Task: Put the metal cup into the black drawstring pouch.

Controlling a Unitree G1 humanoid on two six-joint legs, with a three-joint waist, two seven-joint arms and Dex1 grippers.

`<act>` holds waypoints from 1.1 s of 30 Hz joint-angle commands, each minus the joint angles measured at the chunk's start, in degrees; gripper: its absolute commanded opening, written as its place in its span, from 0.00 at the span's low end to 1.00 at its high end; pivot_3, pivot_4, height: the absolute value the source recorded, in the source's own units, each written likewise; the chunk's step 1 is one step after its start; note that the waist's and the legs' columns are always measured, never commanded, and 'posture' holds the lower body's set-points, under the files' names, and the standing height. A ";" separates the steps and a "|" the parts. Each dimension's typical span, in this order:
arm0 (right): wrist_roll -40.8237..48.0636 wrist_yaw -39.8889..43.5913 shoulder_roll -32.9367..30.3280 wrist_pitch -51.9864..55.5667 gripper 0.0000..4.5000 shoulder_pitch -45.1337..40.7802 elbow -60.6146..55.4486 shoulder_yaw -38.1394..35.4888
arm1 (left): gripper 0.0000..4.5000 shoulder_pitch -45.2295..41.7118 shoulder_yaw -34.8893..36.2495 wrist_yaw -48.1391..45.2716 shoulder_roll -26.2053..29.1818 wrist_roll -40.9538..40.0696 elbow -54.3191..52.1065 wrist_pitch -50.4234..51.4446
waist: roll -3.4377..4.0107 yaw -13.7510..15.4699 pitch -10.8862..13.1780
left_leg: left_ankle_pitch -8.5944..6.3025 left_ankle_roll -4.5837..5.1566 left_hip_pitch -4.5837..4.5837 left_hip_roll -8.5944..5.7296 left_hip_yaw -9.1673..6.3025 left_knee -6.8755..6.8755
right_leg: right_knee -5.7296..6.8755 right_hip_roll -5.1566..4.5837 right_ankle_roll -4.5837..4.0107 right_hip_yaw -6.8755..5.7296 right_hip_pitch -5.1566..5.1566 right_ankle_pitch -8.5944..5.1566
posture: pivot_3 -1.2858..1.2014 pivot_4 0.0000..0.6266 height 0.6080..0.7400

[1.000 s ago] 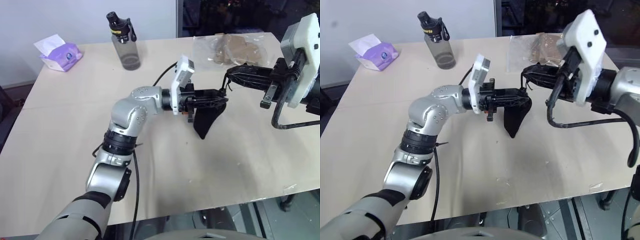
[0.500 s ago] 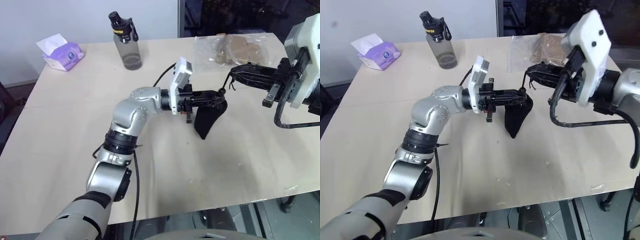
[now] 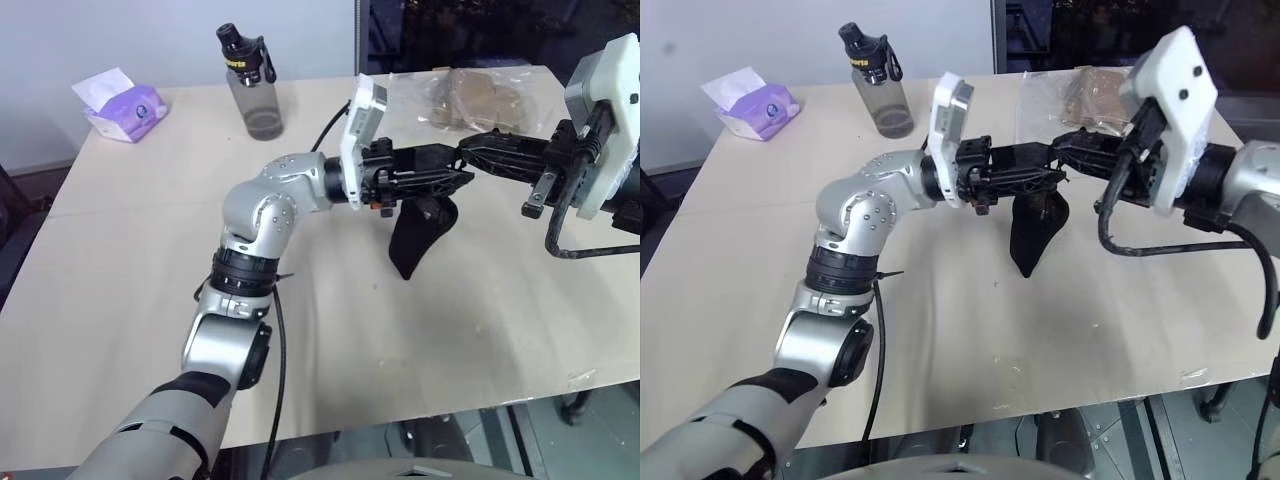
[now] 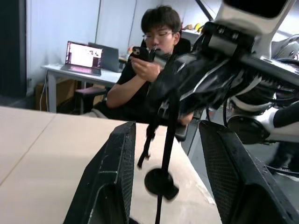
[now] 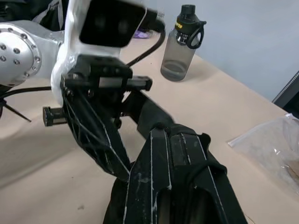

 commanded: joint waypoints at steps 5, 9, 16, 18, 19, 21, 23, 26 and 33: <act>2.90 -2.39 0.39 -1.28 0.00 -2.73 -0.02 -3.08 | 0.01 -0.49 -4.66 -2.75 -0.35 3.63 2.77 -1.95 | 0.00 0.08 0.00 | 0.00 0.00 -0.01 0.00 0.01 0.01 | -0.01 -0.01 0.00 0.00 0.01 0.00 | 0.52 0.24 1.00; 5.97 -6.09 1.33 -2.02 0.00 -3.66 2.71 -6.82 | 0.01 1.71 -8.36 -3.38 1.01 9.98 9.17 -6.01 | 0.01 0.05 -0.01 | 0.00 0.00 0.00 0.00 0.01 0.00 | 0.00 0.00 0.00 0.00 0.02 0.00 | 0.52 0.24 1.00; 2.76 -11.90 1.07 -4.52 0.00 -5.91 9.89 -11.19 | 0.01 4.05 -9.41 -1.65 3.34 18.06 17.82 -14.00 | 0.00 0.13 0.00 | 0.00 0.00 -0.04 0.01 -0.02 0.00 | -0.02 0.00 0.00 -0.04 0.00 0.00 | 0.52 0.24 1.00; 2.11 -12.70 0.80 -4.69 0.00 -5.88 10.77 -11.85 | 0.01 4.16 -9.36 -1.36 3.64 19.89 19.71 -16.61 | 0.01 0.17 0.00 | 0.00 0.01 -0.03 0.00 0.02 0.00 | -0.02 -0.02 0.00 -0.02 0.01 0.00 | 0.52 0.24 1.00; 1.66 -12.79 0.45 -4.74 0.00 -5.52 10.99 -12.00 | 0.01 4.24 -9.15 -1.24 3.62 20.47 20.17 -17.65 | 0.02 0.17 -0.01 | 0.00 0.01 -0.02 0.00 0.03 0.00 | -0.02 -0.02 0.00 -0.02 0.01 0.00 | 0.52 0.24 1.00; 1.37 -12.22 0.02 -4.75 0.00 -3.99 10.61 -12.43 | 0.01 4.42 -8.51 -1.20 3.20 20.92 20.34 -19.71 | 0.02 0.23 -0.01 | 0.00 0.01 -0.03 0.01 0.00 -0.01 | -0.02 -0.01 0.00 -0.05 0.00 0.00 | 0.52 0.24 1.00; 2.41 -12.48 0.80 -4.42 0.00 -2.47 9.92 -13.10 | 0.01 4.98 -8.30 -1.74 2.84 20.98 19.25 -20.68 | 0.02 0.24 -0.01 | 0.00 0.01 -0.05 0.00 0.02 -0.01 | -0.04 -0.03 0.00 -0.05 0.01 0.00 | 0.52 0.24 1.00; 3.70 -12.72 2.46 -4.48 0.00 1.26 7.23 -13.24 | 0.01 5.71 -5.47 -0.34 1.65 18.87 17.00 -20.40 | 0.01 0.22 -0.02 | 0.00 0.01 -0.05 0.00 0.02 0.01 | -0.03 -0.05 0.01 -0.05 0.03 0.01 | 0.52 0.24 1.00; 7.37 -12.83 5.24 -5.85 0.28 10.77 1.66 -15.02 | 0.38 7.46 3.21 1.24 3.20 9.56 8.62 -10.39 | 0.00 -0.05 -0.02 | 0.00 0.02 -0.01 0.01 0.02 0.03 | 0.08 -0.03 0.01 -0.03 0.01 0.01 | 0.52 0.24 1.00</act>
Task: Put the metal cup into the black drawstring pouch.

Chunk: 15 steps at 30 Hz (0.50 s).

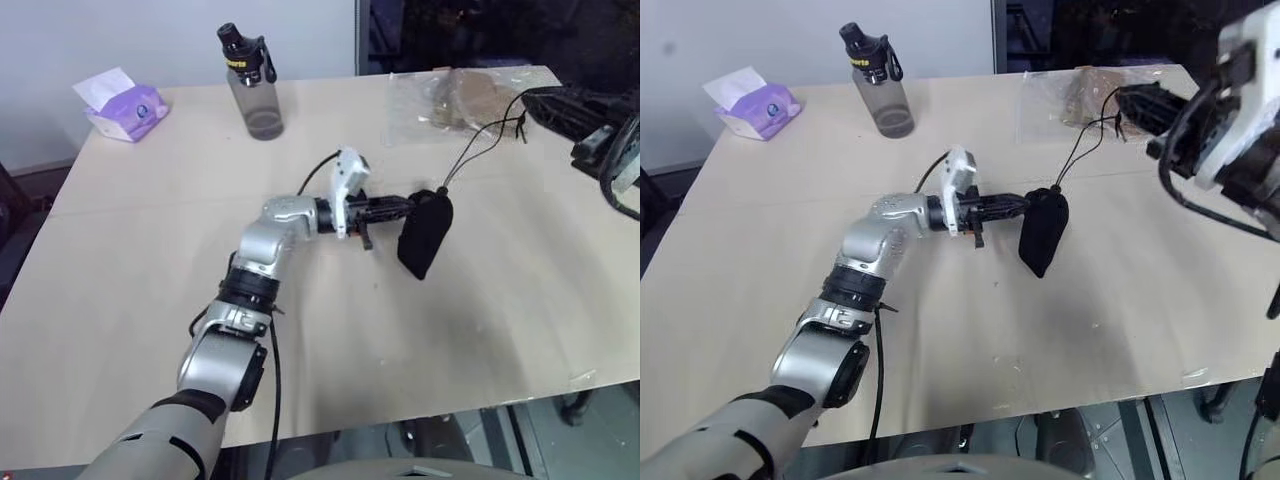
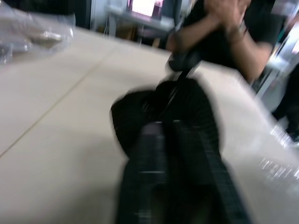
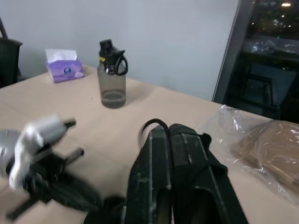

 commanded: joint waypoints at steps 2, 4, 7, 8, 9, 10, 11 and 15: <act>2.71 -1.03 0.89 -1.95 0.49 8.16 -5.44 -5.71 | 0.59 2.10 5.02 1.51 3.29 -5.30 -9.55 6.50 | 0.00 0.09 -0.01 | 0.00 0.00 0.00 0.01 -0.02 0.01 | 0.01 0.00 0.00 -0.02 0.01 0.00 | 0.52 0.24 1.00; 2.52 -2.01 0.62 -1.85 0.69 13.69 -7.27 -8.21 | 0.79 4.42 5.71 1.79 4.90 -6.47 -12.79 8.61 | 0.01 0.09 -0.02 | 0.00 0.00 0.02 0.00 0.00 0.02 | 0.02 0.00 0.00 0.00 0.01 0.00 | 0.52 0.24 1.00; 3.87 -2.86 1.49 -2.39 0.98 21.09 -10.01 -10.97 | 0.92 7.49 6.16 3.99 6.39 -6.05 -16.34 9.49 | 0.01 0.28 -0.02 | 0.00 0.00 0.04 -0.01 0.00 0.01 | 0.01 0.00 0.00 0.02 0.03 0.00 | 0.52 0.24 1.00; 4.17 -3.30 1.83 -2.74 0.98 22.79 -10.71 -11.24 | 0.92 8.34 6.29 4.51 6.59 -6.00 -17.01 9.62 | 0.01 0.30 -0.02 | 0.00 0.00 0.04 -0.01 0.00 0.01 | 0.03 0.00 0.00 0.02 0.03 0.00 | 0.52 0.24 1.00; 4.33 -3.31 2.05 -3.12 0.98 24.41 -11.62 -11.19 | 0.92 9.26 6.51 5.22 6.60 -5.87 -17.56 9.34 | 0.01 0.32 -0.02 | 0.00 0.00 0.06 -0.01 0.00 0.02 | 0.05 0.00 0.00 0.02 0.04 0.00 | 0.52 0.24 1.00; 4.62 -3.40 2.32 -3.51 0.98 25.76 -12.46 -10.96 | 0.92 10.20 6.71 6.20 6.51 -5.53 -18.10 8.78 | 0.01 0.33 -0.02 | 0.00 0.00 0.08 -0.01 0.01 0.03 | 0.06 0.00 0.00 0.03 0.06 0.00 | 0.52 0.24 1.00; 5.00 -3.80 2.78 -3.82 0.98 27.05 -13.23 -10.41 | 0.92 11.30 6.73 6.98 6.55 -5.49 -18.96 8.88 | 0.01 0.34 -0.02 | 0.00 0.00 0.09 -0.01 0.01 0.05 | 0.09 0.00 0.00 0.03 0.08 0.00 | 0.52 0.24 1.00; -0.57 -3.01 3.79 -5.65 0.98 34.70 -18.20 -5.73 | 0.92 16.82 6.75 9.57 7.28 -4.10 -24.37 5.94 | 0.00 0.22 -0.03 | 0.00 0.01 0.19 0.01 0.03 0.04 | 0.09 0.02 0.00 0.05 0.16 0.00 | 0.52 0.24 1.00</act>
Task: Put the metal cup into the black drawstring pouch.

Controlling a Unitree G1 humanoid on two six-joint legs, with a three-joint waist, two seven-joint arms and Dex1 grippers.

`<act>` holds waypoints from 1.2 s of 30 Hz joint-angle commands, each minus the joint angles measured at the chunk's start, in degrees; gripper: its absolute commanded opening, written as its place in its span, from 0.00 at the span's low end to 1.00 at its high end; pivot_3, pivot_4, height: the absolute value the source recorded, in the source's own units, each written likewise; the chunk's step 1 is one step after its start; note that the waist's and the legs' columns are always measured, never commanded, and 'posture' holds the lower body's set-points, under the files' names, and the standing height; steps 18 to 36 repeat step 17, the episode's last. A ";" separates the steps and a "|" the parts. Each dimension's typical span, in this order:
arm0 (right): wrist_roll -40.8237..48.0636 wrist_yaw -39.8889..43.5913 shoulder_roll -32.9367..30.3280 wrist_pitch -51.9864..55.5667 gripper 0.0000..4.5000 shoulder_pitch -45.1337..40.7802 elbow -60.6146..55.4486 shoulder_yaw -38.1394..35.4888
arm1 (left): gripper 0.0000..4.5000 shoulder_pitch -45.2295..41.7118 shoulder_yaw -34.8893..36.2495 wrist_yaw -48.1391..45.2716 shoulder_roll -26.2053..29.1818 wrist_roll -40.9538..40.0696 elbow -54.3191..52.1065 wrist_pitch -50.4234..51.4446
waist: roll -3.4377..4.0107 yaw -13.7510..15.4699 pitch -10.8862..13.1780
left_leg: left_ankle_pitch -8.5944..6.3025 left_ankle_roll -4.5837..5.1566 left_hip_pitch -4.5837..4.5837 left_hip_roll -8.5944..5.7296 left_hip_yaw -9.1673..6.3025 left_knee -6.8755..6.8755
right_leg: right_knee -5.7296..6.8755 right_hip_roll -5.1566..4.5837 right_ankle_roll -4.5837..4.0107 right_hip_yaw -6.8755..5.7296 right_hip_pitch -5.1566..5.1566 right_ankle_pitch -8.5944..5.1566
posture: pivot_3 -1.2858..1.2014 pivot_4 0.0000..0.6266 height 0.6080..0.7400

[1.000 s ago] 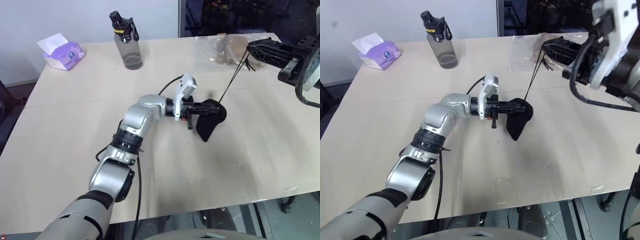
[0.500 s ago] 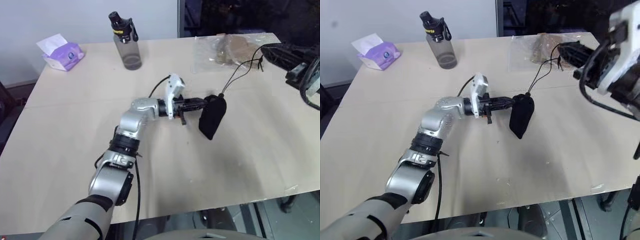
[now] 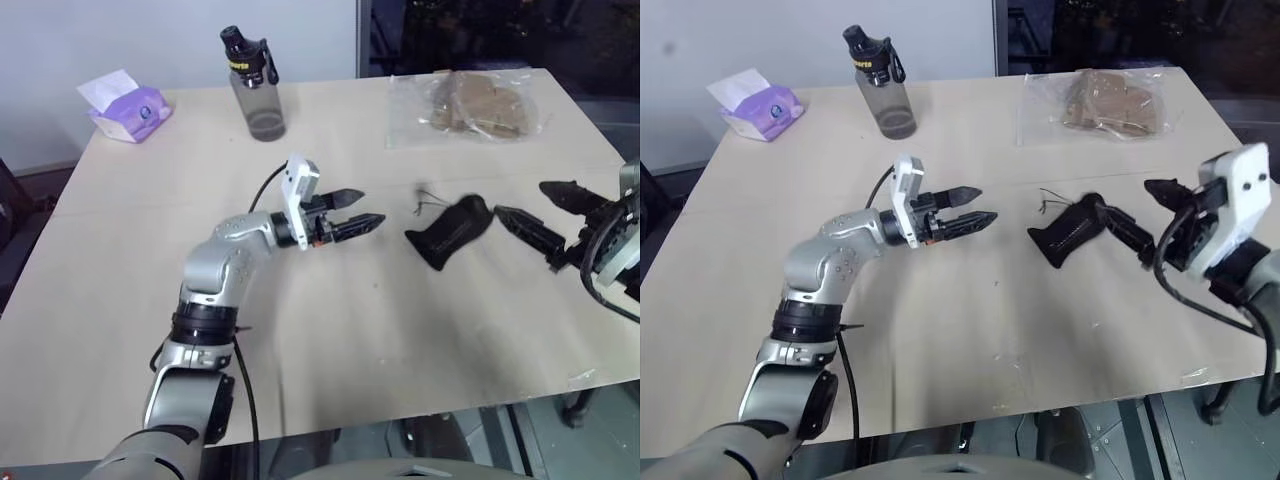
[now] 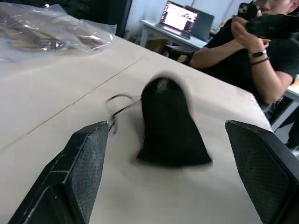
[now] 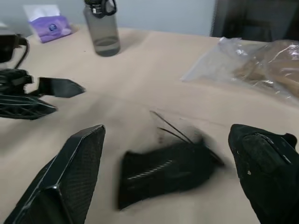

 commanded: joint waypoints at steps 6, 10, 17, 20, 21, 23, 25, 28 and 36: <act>-22.70 1.71 6.73 -13.15 1.00 19.23 -7.58 7.12 | 0.96 12.73 7.69 7.14 2.93 -3.93 -13.72 0.82 | -0.01 0.09 -0.02 | 0.00 -0.01 0.00 0.01 -0.01 -0.01 | -0.02 0.02 0.00 0.00 -0.01 0.00 | 0.52 0.24 1.00; -32.01 6.56 11.56 -22.23 1.00 31.78 -8.24 7.92 | 0.96 22.60 11.70 11.53 5.06 -3.61 -21.73 0.98 | -0.01 0.14 -0.07 | 0.00 -0.01 0.06 0.01 0.03 -0.02 | -0.04 0.01 0.00 0.04 0.03 0.00 | 0.52 0.24 1.00; -39.27 17.61 15.73 -35.91 1.00 42.71 -2.58 4.80 | 0.96 38.83 20.96 15.13 6.95 -5.73 -29.71 0.51 | 0.00 0.10 -0.10 | -0.20 0.28 1.04 0.12 0.10 -0.15 | -0.24 0.05 0.03 0.05 1.03 -0.06 | 0.52 0.24 1.00; -39.27 17.61 15.73 -35.91 1.00 42.71 -2.58 4.80 | 0.96 38.83 20.96 15.13 6.95 -5.73 -29.71 0.51 | 0.00 0.10 -0.10 | -0.20 0.28 1.04 0.12 0.10 -0.15 | -0.24 0.05 0.03 0.05 1.03 -0.06 | 0.52 0.24 1.00; -39.27 17.61 15.73 -35.91 1.00 42.71 -2.58 4.80 | 0.96 38.83 20.96 15.13 6.95 -5.73 -29.71 0.51 | 0.00 0.10 -0.10 | -0.20 0.28 1.04 0.12 0.10 -0.15 | -0.24 0.05 0.03 0.05 1.03 -0.06 | 0.52 0.24 1.00; -39.27 17.61 15.73 -35.91 1.00 42.71 -2.58 4.80 | 0.96 38.83 20.96 15.13 6.95 -5.73 -29.71 0.51 | 0.00 0.10 -0.10 | -0.20 0.28 1.04 0.12 0.10 -0.15 | -0.24 0.05 0.03 0.05 1.03 -0.06 | 0.52 0.24 1.00; -39.27 17.61 15.73 -35.91 1.00 42.71 -2.58 4.80 | 0.96 38.83 20.96 15.13 6.95 -5.73 -29.71 0.51 | 0.00 0.10 -0.10 | -0.20 0.28 1.04 0.12 0.10 -0.15 | -0.24 0.05 0.03 0.05 1.03 -0.06 | 0.52 0.24 1.00; -39.27 17.61 15.73 -35.91 1.00 42.71 -2.58 4.80 | 0.96 38.83 20.96 15.13 6.95 -5.73 -29.71 0.51 | 0.00 0.10 -0.10 | -0.20 0.28 1.04 0.12 0.10 -0.15 | -0.24 0.05 0.03 0.05 1.03 -0.06 | 0.52 0.24 1.00; -39.27 17.61 15.73 -35.91 1.00 42.71 -2.58 4.80 | 0.96 38.83 20.96 15.13 6.95 -5.73 -29.71 0.51 | 0.00 0.10 -0.10 | -0.20 0.28 1.04 0.12 0.10 -0.15 | -0.24 0.05 0.03 0.05 1.03 -0.06 | 0.52 0.24 1.00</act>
